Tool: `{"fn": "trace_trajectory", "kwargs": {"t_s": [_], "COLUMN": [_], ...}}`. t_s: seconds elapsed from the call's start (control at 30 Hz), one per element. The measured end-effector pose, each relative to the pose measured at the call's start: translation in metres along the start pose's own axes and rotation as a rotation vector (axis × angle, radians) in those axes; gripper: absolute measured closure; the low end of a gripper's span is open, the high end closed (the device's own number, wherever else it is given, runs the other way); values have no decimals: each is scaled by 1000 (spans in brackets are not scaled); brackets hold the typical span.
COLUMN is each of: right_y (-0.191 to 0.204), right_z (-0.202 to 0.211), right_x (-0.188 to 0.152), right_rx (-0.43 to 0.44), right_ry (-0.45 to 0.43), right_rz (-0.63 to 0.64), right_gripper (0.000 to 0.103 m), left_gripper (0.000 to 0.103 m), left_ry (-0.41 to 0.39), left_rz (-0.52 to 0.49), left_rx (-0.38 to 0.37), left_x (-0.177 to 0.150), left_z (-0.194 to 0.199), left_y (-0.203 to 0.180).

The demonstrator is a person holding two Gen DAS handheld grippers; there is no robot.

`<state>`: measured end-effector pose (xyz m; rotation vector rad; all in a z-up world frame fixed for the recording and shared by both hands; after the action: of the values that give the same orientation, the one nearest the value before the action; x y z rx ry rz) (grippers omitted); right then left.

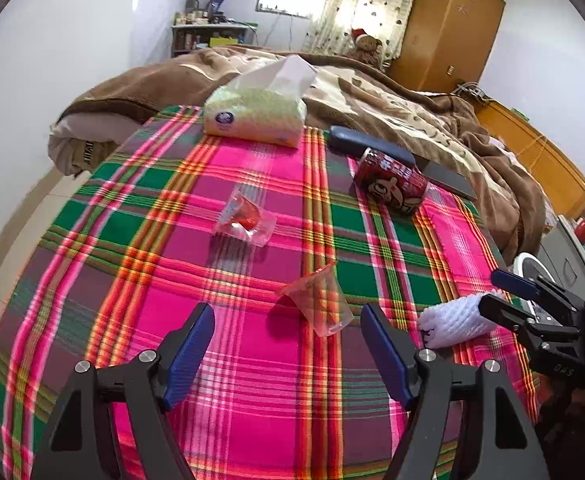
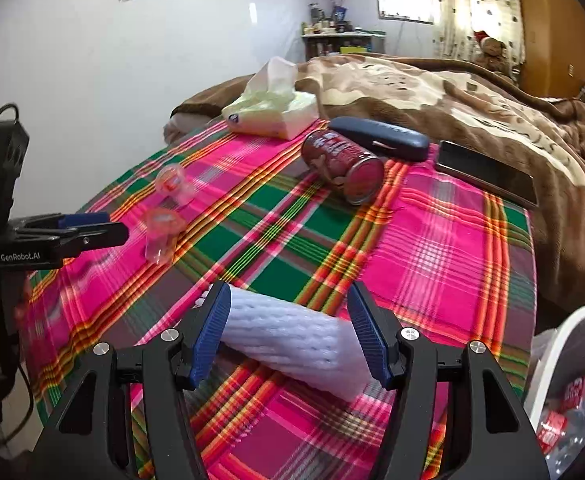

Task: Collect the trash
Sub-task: 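Grasp the white foam sleeve with the right tool while the left tool grasps a clear plastic cup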

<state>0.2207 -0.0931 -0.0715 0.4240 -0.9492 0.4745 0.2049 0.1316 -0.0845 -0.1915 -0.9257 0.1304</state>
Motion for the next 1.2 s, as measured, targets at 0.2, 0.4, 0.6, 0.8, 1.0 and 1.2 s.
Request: {"fn": "trace_trajectory", "kwargs": {"t_s": [0.2,0.4,0.6,0.8,1.0,1.2], "right_y": [15,19,12,1,0,-2], "right_z": [-11,-8,-10,-15,-17,-16], "right_x": [-9,-15,-22,-22,-21,-21], "right_rx": [29,37,-22,-73,-82,-86], "right_ry": [67,113,143,138,122,111], "right_rz": [92,166,230,164,95,61], "right_gripper": [41,41,40,40,40,50], "left_gripper": [27,27,27,27,41,59], "left_ry": [30,51,65,54,53,57], "left_rz": [22,38,43,68,72,69], "left_rx": [-26,-27,-10,4,27,18], "left_x": [-4,-5,-5,-3,-2,-2], "left_z": [-13,-25,-40,-46,-52,-55], "left_y": [-2,-2,-4,-2,-2,-8]}}
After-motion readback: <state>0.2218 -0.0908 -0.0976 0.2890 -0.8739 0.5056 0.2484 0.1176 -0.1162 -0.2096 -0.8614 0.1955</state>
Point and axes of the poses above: each gripper's, at about its wrist camera, not at the fingertips, and z roughly against the way its jaws point, y to its left, x to its top, the point moved 8 cm from there along -z, roughly the way its jaws point, and after that the axes turned 13 degrees about -y, right-handed, at the moved point
